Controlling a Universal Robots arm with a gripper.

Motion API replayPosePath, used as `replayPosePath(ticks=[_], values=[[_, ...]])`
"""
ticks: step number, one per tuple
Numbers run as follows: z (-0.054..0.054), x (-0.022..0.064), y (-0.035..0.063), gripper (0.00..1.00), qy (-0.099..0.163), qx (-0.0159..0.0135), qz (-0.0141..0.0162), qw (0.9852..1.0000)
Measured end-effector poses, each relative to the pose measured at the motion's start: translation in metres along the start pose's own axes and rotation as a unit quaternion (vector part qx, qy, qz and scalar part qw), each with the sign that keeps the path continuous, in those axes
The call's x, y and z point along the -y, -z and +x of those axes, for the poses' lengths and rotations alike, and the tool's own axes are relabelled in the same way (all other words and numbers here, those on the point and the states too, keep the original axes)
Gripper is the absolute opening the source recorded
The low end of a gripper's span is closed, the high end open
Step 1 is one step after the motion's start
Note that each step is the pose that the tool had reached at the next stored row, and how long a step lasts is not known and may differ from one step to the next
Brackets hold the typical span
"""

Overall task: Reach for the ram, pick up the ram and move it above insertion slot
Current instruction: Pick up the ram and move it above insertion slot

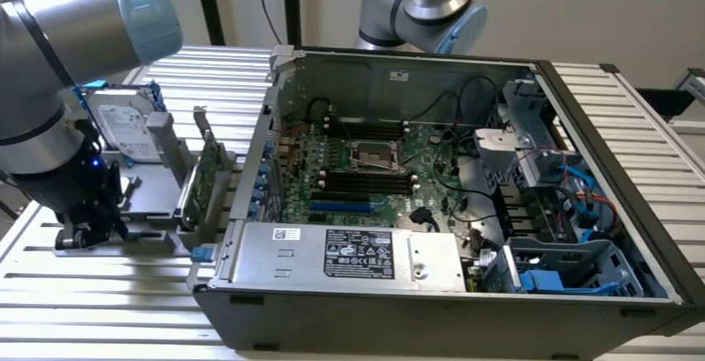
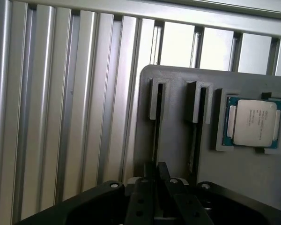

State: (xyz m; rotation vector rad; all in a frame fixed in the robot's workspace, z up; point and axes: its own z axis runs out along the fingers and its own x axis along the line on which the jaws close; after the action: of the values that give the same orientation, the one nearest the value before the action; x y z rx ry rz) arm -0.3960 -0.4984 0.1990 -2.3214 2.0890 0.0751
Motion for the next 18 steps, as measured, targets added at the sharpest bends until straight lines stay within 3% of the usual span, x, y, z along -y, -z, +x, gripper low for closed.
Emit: replayPosePath(ticks=[10, 18], values=[[0.000, 0.0005, 0.0026, 0.13, 0.000, 0.0002, -0.0015, 1.0000], [-0.001, 0.0003, 0.0229, 0.13, 0.000, 0.0002, -0.0022, 1.0000]])
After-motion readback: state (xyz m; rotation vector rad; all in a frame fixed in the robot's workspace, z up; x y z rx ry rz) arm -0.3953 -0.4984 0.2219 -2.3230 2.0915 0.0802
